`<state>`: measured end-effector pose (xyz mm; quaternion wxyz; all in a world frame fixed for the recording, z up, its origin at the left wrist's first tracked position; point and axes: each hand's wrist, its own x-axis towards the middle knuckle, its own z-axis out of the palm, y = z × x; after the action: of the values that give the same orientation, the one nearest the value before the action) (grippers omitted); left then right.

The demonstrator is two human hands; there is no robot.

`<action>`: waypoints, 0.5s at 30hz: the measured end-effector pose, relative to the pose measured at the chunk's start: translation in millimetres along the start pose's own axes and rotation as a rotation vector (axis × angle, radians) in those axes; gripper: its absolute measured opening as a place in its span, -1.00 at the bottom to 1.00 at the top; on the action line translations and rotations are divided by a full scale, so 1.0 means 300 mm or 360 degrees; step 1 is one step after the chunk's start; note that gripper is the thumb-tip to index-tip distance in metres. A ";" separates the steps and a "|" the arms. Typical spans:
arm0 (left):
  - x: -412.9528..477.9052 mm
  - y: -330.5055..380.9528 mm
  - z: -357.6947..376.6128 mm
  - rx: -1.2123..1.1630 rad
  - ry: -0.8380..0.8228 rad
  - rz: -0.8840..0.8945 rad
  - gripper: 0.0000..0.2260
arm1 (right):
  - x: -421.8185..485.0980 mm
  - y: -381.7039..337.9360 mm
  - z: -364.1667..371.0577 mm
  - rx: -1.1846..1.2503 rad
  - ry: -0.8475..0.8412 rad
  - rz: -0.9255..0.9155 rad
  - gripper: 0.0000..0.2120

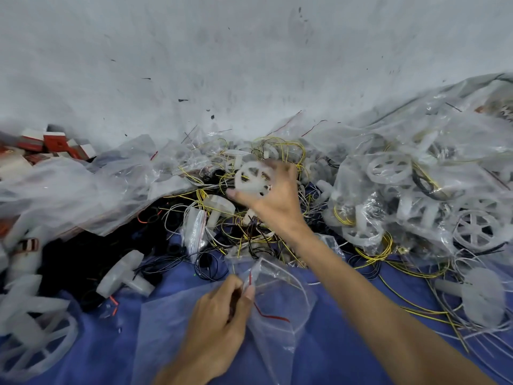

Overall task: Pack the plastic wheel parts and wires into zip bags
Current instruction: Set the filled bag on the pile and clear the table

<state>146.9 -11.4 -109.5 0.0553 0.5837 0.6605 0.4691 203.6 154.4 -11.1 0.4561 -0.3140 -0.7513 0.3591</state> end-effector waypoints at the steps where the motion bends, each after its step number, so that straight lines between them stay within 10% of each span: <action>1: 0.001 0.004 -0.003 -0.0020 -0.0008 0.0002 -0.69 | 0.006 -0.004 -0.016 0.0158 0.0098 0.0071 -0.20; 11: 0.007 0.050 -0.014 -0.0304 0.0113 -0.0097 -0.70 | -0.003 0.022 -0.118 0.0125 0.0403 0.0168 -0.17; 15: 0.014 0.053 -0.021 -0.0441 0.0177 -0.0130 -0.69 | -0.001 0.001 -0.161 0.1166 0.0214 0.0525 -0.02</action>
<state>153.1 -13.3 -93.2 0.1177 0.5161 0.6146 0.5849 247.8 166.5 4.1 0.5221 -0.2699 -0.4817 0.6500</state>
